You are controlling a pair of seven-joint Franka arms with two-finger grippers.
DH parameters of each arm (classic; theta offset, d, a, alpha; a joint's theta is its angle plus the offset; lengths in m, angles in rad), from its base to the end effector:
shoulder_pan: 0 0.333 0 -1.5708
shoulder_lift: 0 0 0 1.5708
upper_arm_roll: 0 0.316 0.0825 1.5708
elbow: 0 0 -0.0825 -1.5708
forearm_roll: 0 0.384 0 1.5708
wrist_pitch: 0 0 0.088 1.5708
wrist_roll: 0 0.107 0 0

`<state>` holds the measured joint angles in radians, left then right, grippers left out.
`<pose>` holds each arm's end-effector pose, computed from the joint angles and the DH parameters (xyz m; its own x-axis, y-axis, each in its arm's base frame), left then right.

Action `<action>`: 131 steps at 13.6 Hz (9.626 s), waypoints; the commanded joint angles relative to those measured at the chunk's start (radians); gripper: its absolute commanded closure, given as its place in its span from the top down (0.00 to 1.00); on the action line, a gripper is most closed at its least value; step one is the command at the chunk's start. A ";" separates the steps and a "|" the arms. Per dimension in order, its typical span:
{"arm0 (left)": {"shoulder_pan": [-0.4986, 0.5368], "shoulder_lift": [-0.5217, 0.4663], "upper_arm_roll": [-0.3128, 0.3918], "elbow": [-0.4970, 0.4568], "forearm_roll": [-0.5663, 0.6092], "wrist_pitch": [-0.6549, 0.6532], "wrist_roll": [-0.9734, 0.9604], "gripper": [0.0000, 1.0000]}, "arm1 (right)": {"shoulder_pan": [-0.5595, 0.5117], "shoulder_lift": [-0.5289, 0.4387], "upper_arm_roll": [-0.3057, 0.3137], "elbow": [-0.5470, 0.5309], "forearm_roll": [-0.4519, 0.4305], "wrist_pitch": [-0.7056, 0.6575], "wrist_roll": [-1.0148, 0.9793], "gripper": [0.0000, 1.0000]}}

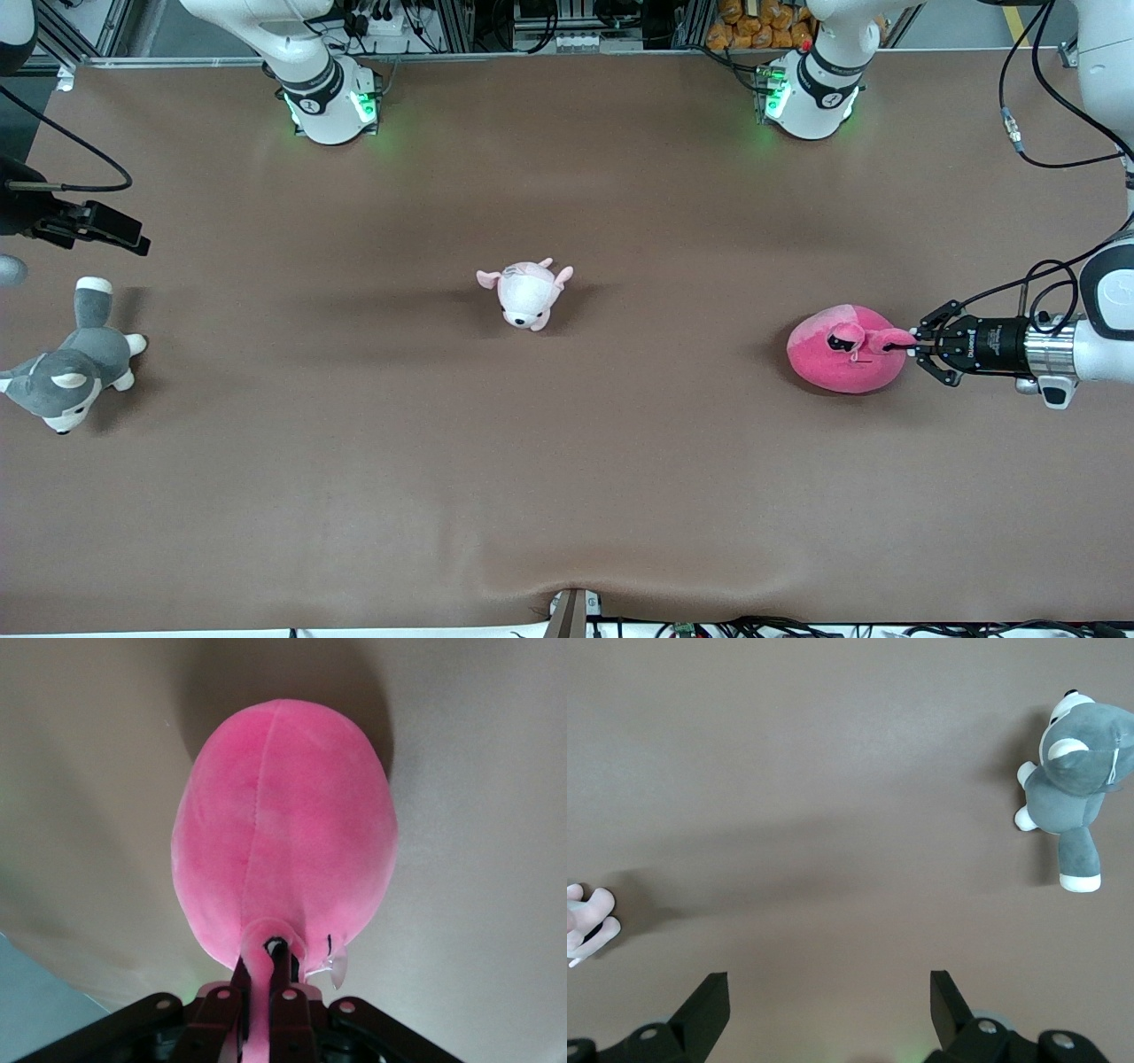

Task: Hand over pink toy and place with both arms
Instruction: 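Close the left gripper on the pink plush toy's tail, then lift the pink toy toward the middle while the right gripper reaches over, then grasp the pink toy's head with the right gripper, then open the left gripper and release the pink toy to the right gripper, then lower the pink toy with the right gripper while the left gripper withdraws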

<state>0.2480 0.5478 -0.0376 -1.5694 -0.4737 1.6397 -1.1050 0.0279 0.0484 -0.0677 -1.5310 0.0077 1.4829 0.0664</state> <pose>0.6358 0.0919 0.3059 0.0102 0.8193 -0.5732 0.9563 -0.1755 -0.2337 0.5593 -0.0204 0.6089 0.9898 -0.1054 -0.0963 -0.1057 -0.9944 0.0020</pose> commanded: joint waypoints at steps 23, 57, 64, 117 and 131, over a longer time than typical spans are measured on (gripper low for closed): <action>-0.097 -0.160 -0.390 0.195 -0.279 0.213 -0.745 0.00 | 0.027 0.019 -0.001 0.009 0.061 0.023 0.006 1.00; -0.648 -0.080 -0.338 0.256 -0.232 0.638 -1.348 0.00 | 0.313 0.194 0.005 0.048 0.759 0.272 -0.153 1.00; -0.648 -0.084 -0.337 0.255 -0.232 0.644 -1.348 0.00 | 0.332 0.200 0.005 0.048 0.701 0.305 -0.623 1.00; -0.354 -0.233 -0.337 0.232 0.494 -0.012 -0.193 1.00 | -0.341 0.525 0.000 -0.120 0.627 0.162 -1.252 0.00; -0.145 -0.261 -0.337 0.235 0.612 -0.170 0.473 1.00 | -0.174 0.283 -0.001 -0.064 0.427 0.174 -0.983 1.00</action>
<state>0.0931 0.3070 -0.3674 -1.3305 0.1085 1.4882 -0.6816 -0.2047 0.4114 -0.0677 -1.5720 0.5029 1.6535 -1.0216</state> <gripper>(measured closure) 0.000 0.000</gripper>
